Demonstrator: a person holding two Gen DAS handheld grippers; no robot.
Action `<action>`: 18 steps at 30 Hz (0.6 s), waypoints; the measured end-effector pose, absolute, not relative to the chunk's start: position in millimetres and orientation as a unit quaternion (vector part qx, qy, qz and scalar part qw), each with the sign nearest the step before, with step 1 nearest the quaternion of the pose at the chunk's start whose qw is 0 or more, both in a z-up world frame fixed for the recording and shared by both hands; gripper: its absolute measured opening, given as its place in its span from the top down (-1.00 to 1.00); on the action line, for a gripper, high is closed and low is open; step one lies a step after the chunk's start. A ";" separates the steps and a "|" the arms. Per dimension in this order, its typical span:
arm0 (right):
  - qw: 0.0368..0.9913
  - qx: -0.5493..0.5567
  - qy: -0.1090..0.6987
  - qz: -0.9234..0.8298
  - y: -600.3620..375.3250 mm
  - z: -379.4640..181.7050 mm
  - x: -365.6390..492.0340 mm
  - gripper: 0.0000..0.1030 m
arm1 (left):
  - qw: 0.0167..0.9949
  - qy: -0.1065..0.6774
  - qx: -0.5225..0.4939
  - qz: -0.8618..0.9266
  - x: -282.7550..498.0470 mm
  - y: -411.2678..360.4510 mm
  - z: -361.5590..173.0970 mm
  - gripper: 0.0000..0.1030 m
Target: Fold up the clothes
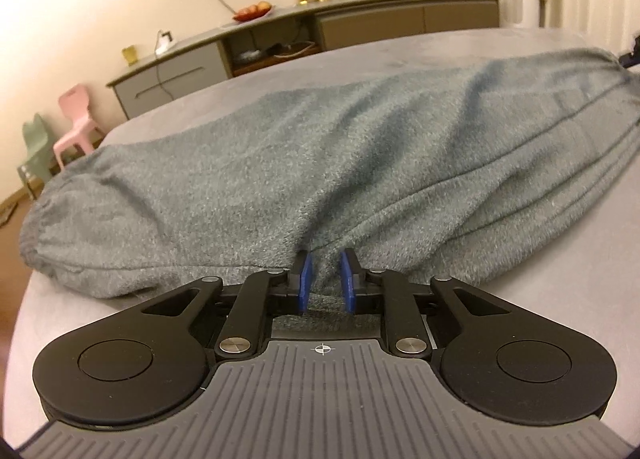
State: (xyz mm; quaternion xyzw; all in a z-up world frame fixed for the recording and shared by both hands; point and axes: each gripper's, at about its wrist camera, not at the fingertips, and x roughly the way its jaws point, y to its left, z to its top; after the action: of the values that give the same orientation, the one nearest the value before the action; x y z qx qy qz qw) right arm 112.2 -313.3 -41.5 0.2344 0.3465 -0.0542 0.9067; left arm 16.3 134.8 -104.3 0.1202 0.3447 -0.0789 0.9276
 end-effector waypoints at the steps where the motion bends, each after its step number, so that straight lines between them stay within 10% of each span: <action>1: 0.918 0.232 0.318 -0.033 -311.1 -28.8 109.3 0.99 | 0.929 0.345 0.116 -0.074 15.6 135.6 -104.4 0.93; 7: 0.935 0.227 0.272 0.021 -325.1 -5.8 110.7 0.96 | 0.932 0.342 0.114 -0.039 11.5 131.9 -106.6 1.00; 12: 0.913 0.241 0.328 -0.044 -345.8 -45.3 137.1 0.12 | 0.933 0.340 0.111 -0.034 8.6 127.2 -105.3 0.94; 14: 0.911 0.227 0.343 -0.005 -335.8 -51.1 146.1 0.31 | 0.935 0.335 0.108 -0.027 6.6 126.5 -103.9 0.93; 16: 0.911 0.203 0.358 0.029 -321.6 -50.9 154.3 0.96 | 0.938 0.329 0.107 -0.018 4.2 125.7 -102.2 0.92; 18: 0.923 0.184 0.335 0.045 -316.4 -37.0 149.1 0.99 | 0.940 0.323 0.106 -0.008 1.8 125.0 -100.4 1.00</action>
State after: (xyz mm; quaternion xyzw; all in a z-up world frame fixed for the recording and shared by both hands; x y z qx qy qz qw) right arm 149.1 -316.4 -37.0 0.1844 0.3351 0.0452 0.9228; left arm 1.8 125.0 -100.4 0.1060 0.3234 -0.0085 0.9403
